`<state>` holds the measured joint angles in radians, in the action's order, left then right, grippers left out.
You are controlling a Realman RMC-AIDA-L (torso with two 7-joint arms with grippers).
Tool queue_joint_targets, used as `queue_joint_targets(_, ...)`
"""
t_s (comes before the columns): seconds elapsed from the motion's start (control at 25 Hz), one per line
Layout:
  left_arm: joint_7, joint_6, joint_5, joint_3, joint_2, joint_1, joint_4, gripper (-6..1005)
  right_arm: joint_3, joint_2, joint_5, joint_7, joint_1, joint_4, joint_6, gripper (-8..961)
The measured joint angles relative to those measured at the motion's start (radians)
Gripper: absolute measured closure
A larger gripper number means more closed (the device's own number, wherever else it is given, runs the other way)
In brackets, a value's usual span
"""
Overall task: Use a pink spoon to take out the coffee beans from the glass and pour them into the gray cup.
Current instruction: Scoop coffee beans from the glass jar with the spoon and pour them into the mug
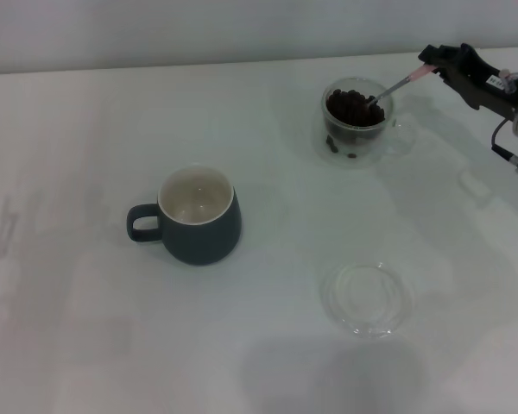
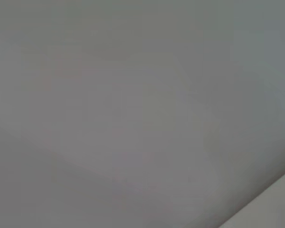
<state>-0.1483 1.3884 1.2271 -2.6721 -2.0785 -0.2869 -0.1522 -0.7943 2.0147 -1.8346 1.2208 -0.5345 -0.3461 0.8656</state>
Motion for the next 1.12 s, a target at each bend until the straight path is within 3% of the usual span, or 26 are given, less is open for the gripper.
queue_joint_targets(0.48,0.002,-0.002,0.0,0.0,0.0,-0.009,0.0,165,0.006,-0.011,-0.029,-0.057,0.004,-0.016,-0.011,805)
queue_joint_targets(0.88,0.003,-0.004,0.008,0.0,0.0,-0.012,0.0,165,-0.008,-0.061,-0.027,-0.195,0.012,-0.038,0.068,805)
queue_joint_targets(1.12,0.003,-0.006,0.008,0.0,0.0,-0.015,0.0,164,-0.034,-0.075,0.013,-0.285,0.001,-0.045,0.113,805)
